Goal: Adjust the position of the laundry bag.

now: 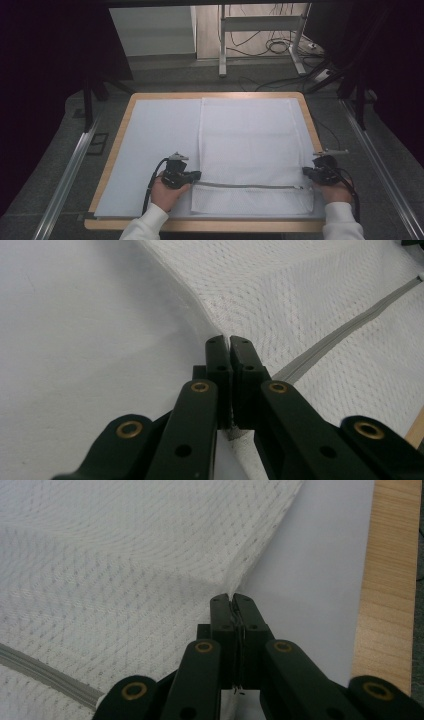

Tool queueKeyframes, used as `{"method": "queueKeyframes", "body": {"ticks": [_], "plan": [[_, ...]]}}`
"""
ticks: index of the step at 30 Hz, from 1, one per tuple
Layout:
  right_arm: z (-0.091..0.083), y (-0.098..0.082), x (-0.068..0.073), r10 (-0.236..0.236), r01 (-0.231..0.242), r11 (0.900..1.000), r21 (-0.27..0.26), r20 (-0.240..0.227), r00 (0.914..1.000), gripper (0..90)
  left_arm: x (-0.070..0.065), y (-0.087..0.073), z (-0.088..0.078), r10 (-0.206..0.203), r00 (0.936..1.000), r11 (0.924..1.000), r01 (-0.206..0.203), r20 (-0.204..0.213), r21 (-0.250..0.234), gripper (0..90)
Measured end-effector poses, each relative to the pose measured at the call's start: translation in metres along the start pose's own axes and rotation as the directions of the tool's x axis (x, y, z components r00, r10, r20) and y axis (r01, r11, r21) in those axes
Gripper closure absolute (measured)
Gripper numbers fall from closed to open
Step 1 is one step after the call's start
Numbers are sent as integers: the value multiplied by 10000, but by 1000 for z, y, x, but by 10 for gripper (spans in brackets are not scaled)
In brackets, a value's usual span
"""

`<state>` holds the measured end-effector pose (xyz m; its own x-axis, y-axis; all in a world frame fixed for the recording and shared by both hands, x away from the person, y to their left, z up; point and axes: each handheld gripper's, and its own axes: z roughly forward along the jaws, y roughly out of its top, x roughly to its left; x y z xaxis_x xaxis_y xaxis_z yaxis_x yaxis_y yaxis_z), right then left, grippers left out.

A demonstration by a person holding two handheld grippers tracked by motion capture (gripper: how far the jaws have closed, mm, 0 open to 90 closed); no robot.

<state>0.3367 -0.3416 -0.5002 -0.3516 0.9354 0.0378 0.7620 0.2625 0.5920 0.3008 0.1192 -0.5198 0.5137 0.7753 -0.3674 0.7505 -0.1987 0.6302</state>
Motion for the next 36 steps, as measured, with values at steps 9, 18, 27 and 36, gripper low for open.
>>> {"method": "queueKeyframes", "body": {"ticks": [9,18,27,36], "plan": [[-1,0,-1,192,-196,9994,-271,-164,9997,872,1,0,-2,-40,10000,10000,39,-13,-53,885],[2,1,2,160,-167,9993,-348,-201,9997,873,5,-1,-5,-98,9999,9999,97,-75,-85,885],[7,4,11,67,-78,9994,-339,-318,9995,873,13,-3,-11,-224,9996,9997,222,-157,-132,885],[8,5,16,-64,48,9994,-351,-460,9989,873,18,-4,-18,-296,9994,9994,293,-189,-178,885]]}}
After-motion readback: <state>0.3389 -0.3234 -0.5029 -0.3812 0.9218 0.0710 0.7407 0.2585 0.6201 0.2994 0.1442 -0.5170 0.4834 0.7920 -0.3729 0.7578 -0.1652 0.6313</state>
